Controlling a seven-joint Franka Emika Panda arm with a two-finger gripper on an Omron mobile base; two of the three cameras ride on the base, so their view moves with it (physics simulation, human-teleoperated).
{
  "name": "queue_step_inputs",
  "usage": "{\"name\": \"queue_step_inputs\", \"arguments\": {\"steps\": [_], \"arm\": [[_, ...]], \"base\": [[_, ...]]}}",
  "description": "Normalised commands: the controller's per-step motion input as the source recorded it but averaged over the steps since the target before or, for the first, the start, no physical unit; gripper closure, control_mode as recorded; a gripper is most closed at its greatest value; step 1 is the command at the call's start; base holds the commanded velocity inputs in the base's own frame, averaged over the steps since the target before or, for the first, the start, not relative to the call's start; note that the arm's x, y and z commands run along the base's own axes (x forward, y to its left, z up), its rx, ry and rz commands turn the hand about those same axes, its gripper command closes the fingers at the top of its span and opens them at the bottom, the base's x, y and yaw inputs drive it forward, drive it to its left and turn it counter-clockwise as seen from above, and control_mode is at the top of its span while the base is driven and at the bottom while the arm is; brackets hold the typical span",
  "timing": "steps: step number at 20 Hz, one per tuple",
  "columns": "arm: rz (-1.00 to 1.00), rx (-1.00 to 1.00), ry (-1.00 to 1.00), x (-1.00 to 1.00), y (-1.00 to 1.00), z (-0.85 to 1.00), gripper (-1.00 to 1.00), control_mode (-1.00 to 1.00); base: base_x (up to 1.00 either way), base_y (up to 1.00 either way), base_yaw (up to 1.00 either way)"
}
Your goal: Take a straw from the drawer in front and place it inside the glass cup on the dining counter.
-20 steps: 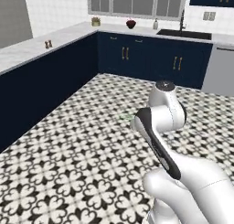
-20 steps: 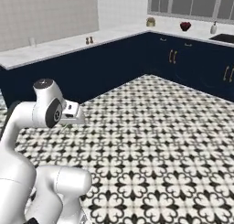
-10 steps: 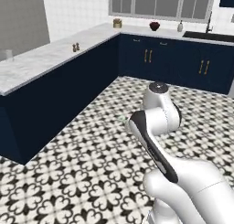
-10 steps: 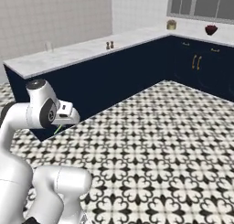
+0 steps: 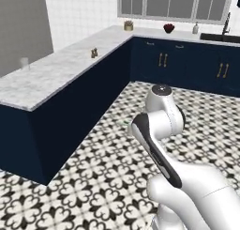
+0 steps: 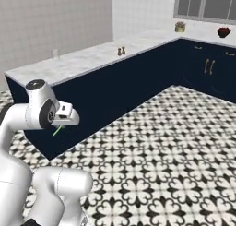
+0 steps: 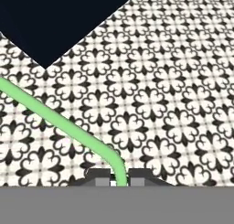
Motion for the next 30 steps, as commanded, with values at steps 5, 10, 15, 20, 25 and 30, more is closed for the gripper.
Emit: {"name": "queue_step_inputs", "arguments": {"steps": [5, 10, 15, 20, 25, 30], "arm": [[0.00, 0.00, 0.00, 0.00, 0.00, 0.00, 1.00, 1.00], [0.00, 0.00, 0.00, 0.00, 0.00, 0.00, 1.00, 1.00], [0.00, 0.00, 0.00, 0.00, 0.00, 0.00, 1.00, 1.00], [0.00, 0.00, 0.00, 0.00, 0.00, 0.00, 1.00, 1.00], [0.00, 0.00, 0.00, 0.00, 0.00, 0.00, 1.00, 1.00], [0.00, 0.00, 0.00, 0.00, 0.00, 0.00, 1.00, 1.00]], "base": [[0.66, 1.00, -0.26], [0.42, 1.00, -0.31], [0.02, 1.00, -0.30], [0.00, 1.00, -0.26], [-0.04, 1.00, -0.23], [-0.02, 1.00, -0.23]]}}
